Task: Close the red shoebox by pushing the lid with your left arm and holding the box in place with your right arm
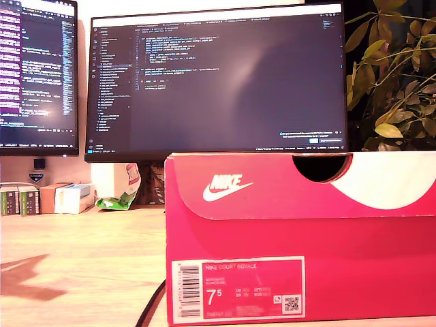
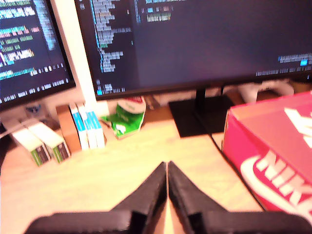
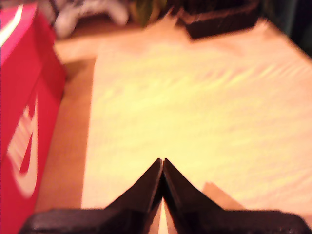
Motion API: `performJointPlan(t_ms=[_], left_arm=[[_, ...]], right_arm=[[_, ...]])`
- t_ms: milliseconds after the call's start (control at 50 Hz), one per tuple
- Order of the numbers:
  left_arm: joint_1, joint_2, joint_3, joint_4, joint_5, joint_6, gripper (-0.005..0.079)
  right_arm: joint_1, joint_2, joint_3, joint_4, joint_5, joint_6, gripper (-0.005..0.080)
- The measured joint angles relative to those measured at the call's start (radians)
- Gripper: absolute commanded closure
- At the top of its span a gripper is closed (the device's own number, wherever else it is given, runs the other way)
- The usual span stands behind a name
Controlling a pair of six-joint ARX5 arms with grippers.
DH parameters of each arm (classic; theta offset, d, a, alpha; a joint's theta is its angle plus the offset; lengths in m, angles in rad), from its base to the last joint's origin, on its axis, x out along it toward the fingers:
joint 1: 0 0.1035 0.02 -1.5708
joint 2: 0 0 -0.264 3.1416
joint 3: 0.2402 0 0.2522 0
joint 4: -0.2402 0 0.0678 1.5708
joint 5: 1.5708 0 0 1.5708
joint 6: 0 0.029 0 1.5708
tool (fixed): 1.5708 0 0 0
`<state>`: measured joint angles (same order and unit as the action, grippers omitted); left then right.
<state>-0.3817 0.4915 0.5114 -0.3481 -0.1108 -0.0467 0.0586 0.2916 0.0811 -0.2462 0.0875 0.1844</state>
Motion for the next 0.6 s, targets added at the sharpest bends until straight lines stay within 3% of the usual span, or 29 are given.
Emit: performJointPlan(t_ms=[600], left_arm=[[0.0, 0.0, 0.0, -0.171, 0.0, 0.0, 0.0761]], right_arm=[[0.0, 0.0, 0.0, -0.008, 0.0, 0.002, 0.0764]])
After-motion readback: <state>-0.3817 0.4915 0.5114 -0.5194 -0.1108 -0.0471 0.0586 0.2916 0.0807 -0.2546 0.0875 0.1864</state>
